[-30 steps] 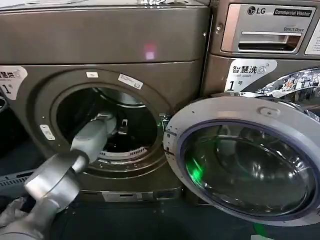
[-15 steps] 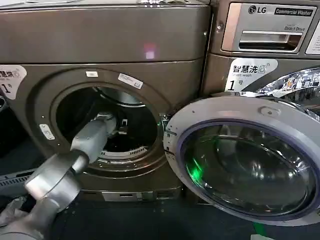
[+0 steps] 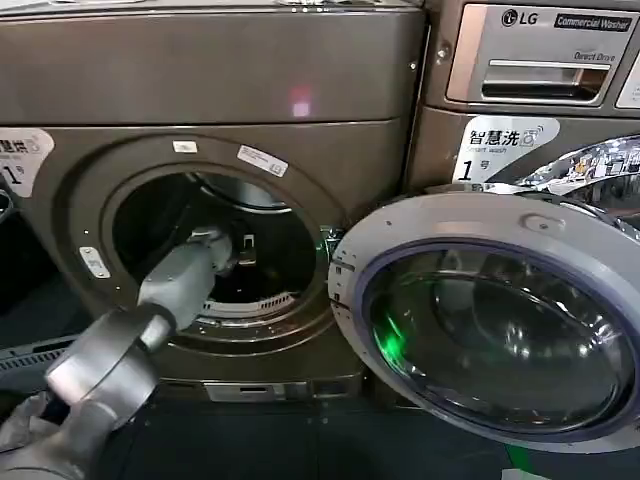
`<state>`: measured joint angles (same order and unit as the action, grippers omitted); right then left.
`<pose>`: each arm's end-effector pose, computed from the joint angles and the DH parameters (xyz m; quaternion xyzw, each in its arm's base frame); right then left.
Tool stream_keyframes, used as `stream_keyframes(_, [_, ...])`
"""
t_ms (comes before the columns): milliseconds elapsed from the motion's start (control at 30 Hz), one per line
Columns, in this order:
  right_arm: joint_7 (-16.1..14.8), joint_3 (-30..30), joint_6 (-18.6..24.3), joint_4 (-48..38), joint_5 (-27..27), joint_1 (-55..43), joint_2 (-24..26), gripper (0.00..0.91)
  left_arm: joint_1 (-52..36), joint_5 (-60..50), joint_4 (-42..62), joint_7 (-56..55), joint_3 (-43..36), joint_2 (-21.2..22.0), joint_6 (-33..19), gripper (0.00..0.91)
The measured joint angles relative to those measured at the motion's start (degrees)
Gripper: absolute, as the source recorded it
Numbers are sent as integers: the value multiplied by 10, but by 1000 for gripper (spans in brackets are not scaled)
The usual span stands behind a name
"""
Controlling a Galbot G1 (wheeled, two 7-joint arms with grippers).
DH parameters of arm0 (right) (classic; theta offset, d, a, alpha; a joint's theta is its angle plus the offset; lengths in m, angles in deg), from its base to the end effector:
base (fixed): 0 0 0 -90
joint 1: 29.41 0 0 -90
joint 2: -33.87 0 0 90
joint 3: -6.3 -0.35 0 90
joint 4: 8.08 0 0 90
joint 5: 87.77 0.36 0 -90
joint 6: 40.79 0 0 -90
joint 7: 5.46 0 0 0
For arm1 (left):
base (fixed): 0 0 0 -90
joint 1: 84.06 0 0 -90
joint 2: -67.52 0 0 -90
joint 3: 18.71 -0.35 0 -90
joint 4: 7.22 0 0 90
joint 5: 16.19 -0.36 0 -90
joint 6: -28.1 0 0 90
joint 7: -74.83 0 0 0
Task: Grasp the clothes from the dryer.
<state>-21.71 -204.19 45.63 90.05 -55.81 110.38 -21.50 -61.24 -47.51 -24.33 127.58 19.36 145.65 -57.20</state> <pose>-0.1714 -0.4227 0.0919 0.5188 0.7484 -0.3726 0.1785 0.6672 0.0612 -0.2099 -0.3767 -0.6339 -0.5540 0.3864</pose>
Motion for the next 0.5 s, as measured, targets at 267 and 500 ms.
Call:
stream_keyframes(267, [0, 2, 0, 0, 0, -2, -1, 907, 9, 46, -26, -40, 40, 0, 30, 0])
stream_keyframes(500, [1, 4, 0, 3, 0, -3, 1, 907, 27, 91, -50, -91, 85, 0, 54, 0])
